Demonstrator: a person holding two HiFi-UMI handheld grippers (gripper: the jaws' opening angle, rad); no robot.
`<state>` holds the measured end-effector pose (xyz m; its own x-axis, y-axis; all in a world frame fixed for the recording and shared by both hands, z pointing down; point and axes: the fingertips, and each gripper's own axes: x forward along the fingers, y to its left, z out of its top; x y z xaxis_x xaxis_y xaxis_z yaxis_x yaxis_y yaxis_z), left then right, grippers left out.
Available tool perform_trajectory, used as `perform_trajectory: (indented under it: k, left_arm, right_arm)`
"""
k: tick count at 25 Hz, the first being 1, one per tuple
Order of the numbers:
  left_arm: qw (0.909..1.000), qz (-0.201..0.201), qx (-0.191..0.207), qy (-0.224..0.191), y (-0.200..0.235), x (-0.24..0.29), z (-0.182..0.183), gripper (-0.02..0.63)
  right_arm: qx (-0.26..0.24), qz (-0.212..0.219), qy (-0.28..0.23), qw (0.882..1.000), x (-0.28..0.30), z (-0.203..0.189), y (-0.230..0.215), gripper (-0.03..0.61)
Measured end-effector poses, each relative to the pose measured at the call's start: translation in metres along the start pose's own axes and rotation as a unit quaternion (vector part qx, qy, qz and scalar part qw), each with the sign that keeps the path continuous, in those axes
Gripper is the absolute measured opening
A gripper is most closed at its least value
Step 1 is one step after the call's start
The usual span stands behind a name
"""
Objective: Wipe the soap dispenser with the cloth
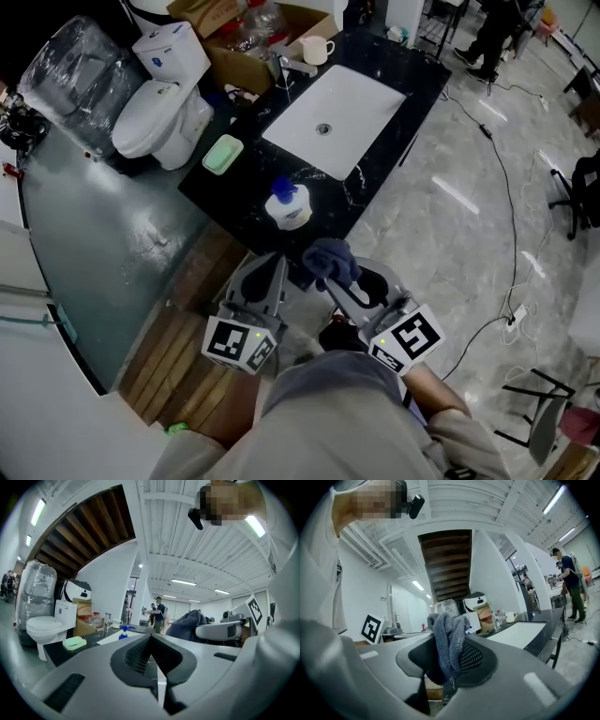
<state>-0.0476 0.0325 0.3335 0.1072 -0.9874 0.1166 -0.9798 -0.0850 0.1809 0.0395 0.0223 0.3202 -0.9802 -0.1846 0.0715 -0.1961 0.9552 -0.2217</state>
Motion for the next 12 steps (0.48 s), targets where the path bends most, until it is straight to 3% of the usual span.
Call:
perform_trajectory:
  k: [7, 12]
  left_arm:
    - [0.9982, 0.007, 0.058, -0.014, -0.001, 0.025, 0.032, 0.007]
    - [0.9948, 0.006, 0.102, -0.001, 0.011, 0.039, 0.045, 0.008]
  right_arm:
    - [-0.008, 0.019, -0.034, 0.999, 0.001, 0.024, -0.028, 0.118]
    - [0.003, 0.019, -0.049, 0.999, 0.006, 0.031, -0.041, 0.118]
